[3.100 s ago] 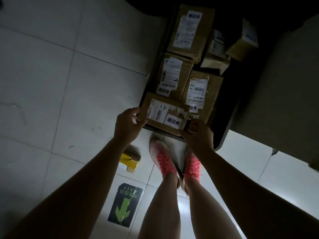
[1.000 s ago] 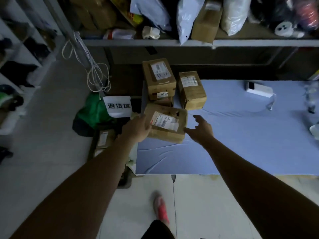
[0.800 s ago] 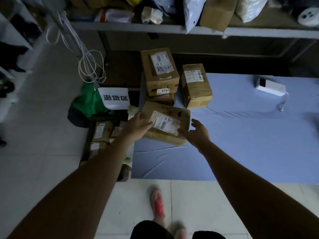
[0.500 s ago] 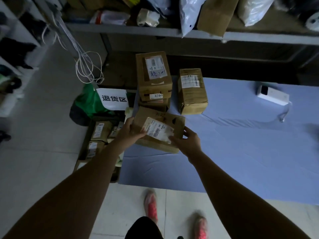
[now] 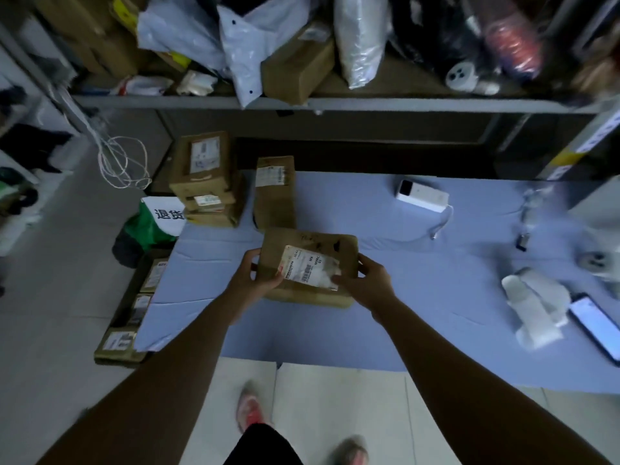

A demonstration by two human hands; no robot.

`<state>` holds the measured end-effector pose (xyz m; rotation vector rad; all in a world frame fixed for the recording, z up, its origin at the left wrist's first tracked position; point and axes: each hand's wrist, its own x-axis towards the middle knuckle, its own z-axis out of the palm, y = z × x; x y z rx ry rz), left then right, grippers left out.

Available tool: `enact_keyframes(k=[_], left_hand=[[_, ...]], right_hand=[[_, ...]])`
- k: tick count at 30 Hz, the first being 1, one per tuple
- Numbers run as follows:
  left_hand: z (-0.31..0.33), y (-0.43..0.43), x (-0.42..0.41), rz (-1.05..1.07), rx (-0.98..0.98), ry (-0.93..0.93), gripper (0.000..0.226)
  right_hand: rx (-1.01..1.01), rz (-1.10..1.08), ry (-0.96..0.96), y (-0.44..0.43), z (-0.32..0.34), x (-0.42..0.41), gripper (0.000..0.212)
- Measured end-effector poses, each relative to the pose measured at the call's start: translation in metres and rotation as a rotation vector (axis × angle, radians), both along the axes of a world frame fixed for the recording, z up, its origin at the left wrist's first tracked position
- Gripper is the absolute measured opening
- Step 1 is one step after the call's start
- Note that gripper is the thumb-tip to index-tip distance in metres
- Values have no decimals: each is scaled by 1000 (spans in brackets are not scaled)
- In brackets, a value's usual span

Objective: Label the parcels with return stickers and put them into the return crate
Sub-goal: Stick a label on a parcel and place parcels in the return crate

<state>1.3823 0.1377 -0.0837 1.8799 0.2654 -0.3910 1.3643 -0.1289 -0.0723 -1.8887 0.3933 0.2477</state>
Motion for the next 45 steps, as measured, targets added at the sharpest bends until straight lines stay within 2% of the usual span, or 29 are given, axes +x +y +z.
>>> enact_keyframes(k=[7,13,15,20,23,25,28,31,33,35,38,40,42,45], left_hand=[[2,-153,3,-95,-31,11,60],[-22,-255,28,-124,-61,15,61],[-29,-275,27,-109,-50,7,64],[-46,-336,24,47,84,-28,53],[-48,-364,20,96,194,-47,66],[-50,-377,19,115,292,-70,71],[-55,-390,18,149,433,-113,85],[-55,-399,7,169,489,-111,86],[-53,-402,2,212,512,-88,86],[-50,-415,-5,253,591,-52,85],[-36,-432,-18,303,678,40,81],[-27,-438,-28,317,699,72,79],[-22,-439,-36,308,698,71,76],[-18,-432,-46,305,678,79,76]], right_hand=[[-34,-138,16,-140,7,-14,44],[-82,-247,39,-226,-6,-8,38],[-72,-275,55,-242,-9,-12,42],[-103,-301,108,-292,-24,-9,48],[-210,-234,154,-314,-36,-12,57],[-207,-189,159,-329,-38,-12,56],[-311,-92,81,-361,-34,-7,50],[-367,-72,-64,-408,-33,-8,42],[-481,-74,-100,-438,-38,-10,44],[-601,-7,-36,-473,-46,-15,58],[-722,143,186,-509,-62,-28,90],[-781,215,273,-520,-73,-41,103],[-774,209,326,-526,-80,-49,104],[-733,166,313,-527,-89,-55,85]])
